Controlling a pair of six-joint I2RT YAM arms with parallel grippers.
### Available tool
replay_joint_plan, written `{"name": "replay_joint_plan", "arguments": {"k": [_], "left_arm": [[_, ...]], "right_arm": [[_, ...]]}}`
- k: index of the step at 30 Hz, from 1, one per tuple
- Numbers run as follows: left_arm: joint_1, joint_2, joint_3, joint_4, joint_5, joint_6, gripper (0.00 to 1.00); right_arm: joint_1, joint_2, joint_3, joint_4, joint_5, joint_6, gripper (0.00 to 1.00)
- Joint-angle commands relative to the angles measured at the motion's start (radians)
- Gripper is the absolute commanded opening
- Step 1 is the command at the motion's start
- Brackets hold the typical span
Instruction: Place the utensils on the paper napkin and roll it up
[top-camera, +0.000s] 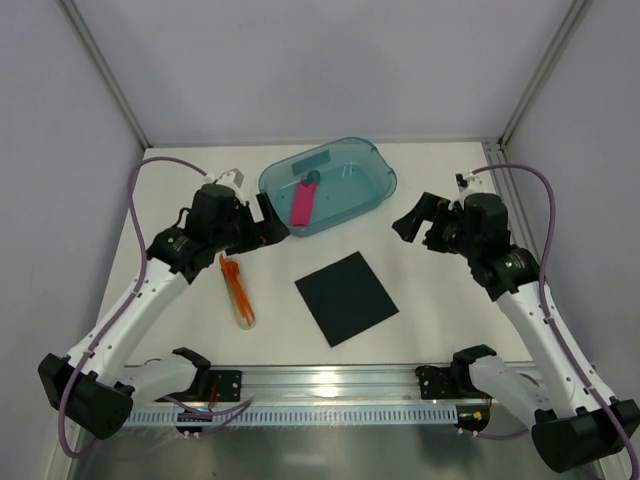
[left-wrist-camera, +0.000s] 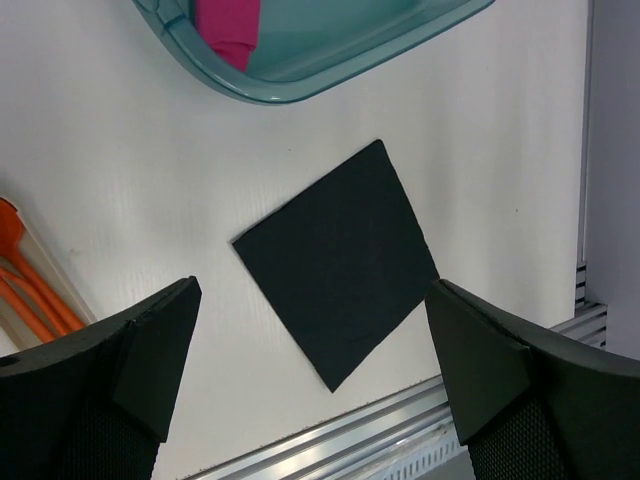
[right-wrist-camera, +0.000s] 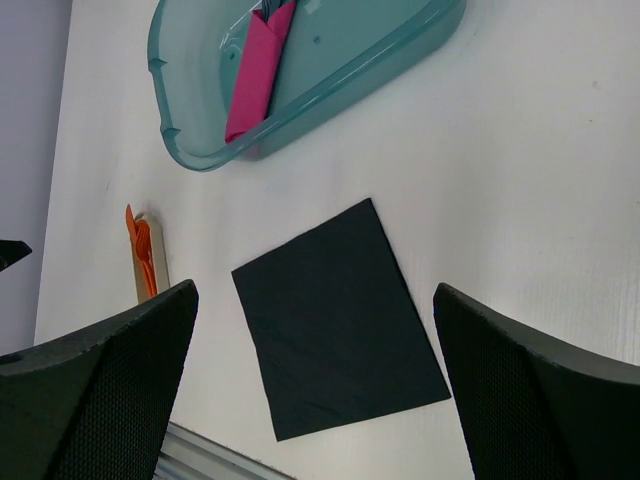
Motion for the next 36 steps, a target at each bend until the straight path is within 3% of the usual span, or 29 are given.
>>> {"name": "replay_joint_plan", "arguments": {"k": [1,6,8,12,13,14,16,24,36], "left_arm": [[0.005,-0.022,0.041,-0.026,-0.064,-0.009,0.99],[0.055,-0.022,0.055,-0.084,-0.191,0.019,0.98],[0.092,0.0,0.044,-0.087,-0.184,0.022,0.92],[0.194,0.08,-0.013,-0.081,-0.148,0.011,0.68],[0.204,0.102,-0.034,-0.078,-0.145,0.011,0.5],[0.209,0.12,-0.045,-0.072,-0.154,0.01,0.44],[0.213,0.166,-0.072,-0.052,-0.18,-0.004,0.37],[0.213,0.197,-0.184,-0.018,-0.305,-0.069,0.29],[0.212,0.222,-0.298,0.02,-0.303,-0.092,0.22]], "right_arm": [[0.006,-0.036,0.026,0.012,0.025,-0.005,1.0],[0.006,-0.065,0.014,0.001,0.023,-0.014,1.0],[0.006,-0.084,0.003,0.004,0.014,-0.027,1.0],[0.006,-0.119,-0.015,0.015,-0.013,-0.037,1.0],[0.004,-0.128,-0.026,0.018,-0.019,-0.039,0.99],[0.006,-0.147,-0.031,0.027,-0.038,-0.039,1.0],[0.006,-0.164,-0.046,0.035,-0.055,-0.039,1.0],[0.004,-0.196,-0.066,0.04,-0.101,-0.065,1.0],[0.006,-0.194,-0.089,0.038,-0.112,-0.07,1.0]]}}
